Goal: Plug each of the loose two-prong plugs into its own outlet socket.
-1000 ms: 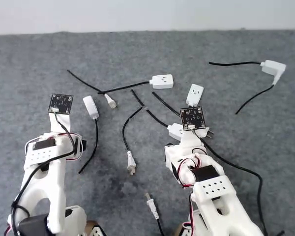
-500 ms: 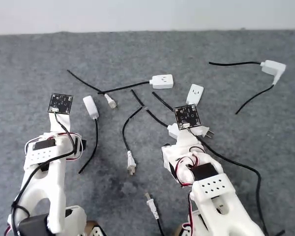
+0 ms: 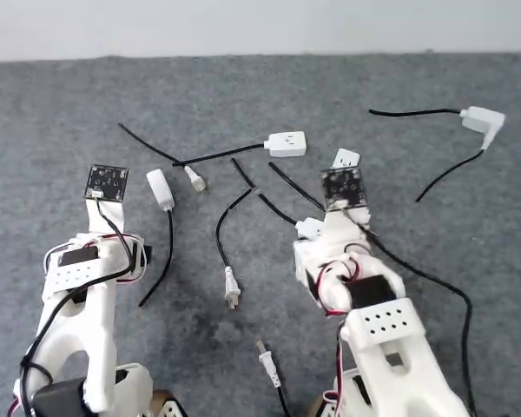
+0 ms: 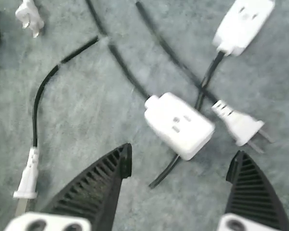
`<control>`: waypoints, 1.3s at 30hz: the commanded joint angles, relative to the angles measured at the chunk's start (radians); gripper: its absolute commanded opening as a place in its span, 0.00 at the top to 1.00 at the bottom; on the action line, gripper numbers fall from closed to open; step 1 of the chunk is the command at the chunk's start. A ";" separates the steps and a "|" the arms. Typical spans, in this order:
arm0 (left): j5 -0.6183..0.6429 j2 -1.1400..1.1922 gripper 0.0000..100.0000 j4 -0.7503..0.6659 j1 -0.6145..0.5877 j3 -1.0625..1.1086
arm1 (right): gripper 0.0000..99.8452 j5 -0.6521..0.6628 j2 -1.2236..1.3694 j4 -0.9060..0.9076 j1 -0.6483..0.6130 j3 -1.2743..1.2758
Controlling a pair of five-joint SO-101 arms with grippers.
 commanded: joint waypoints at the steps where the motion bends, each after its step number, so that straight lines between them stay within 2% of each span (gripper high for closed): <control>1: 0.009 -0.037 0.76 -0.023 0.000 -0.008 | 0.70 0.011 0.010 0.051 0.028 -0.103; 10: 0.008 -0.037 0.76 -0.023 0.000 -0.008 | 0.69 0.061 0.010 0.234 -0.033 -0.199; 13: 0.008 -0.037 0.76 -0.023 0.000 -0.008 | 0.69 0.166 0.008 0.251 -0.042 -0.201; 15: 0.008 -0.037 0.76 -0.023 0.000 -0.008 | 0.69 0.284 0.008 0.274 -0.030 -0.201; 18: 0.008 -0.037 0.76 -0.023 0.002 -0.008 | 0.70 0.436 0.008 0.302 0.022 -0.201; 24: 0.006 -0.035 0.76 -0.023 0.002 -0.008 | 0.70 0.437 0.007 0.263 0.176 -0.224; 30: 0.005 -0.035 0.76 -0.023 0.002 -0.008 | 0.70 0.436 0.007 0.084 0.374 -0.221; 33: 0.005 -0.035 0.76 -0.023 0.002 -0.008 | 0.70 0.448 0.010 0.064 0.410 -0.219; 39: 0.003 -0.035 0.76 -0.023 0.002 -0.008 | 0.70 0.784 0.077 0.113 0.329 -0.166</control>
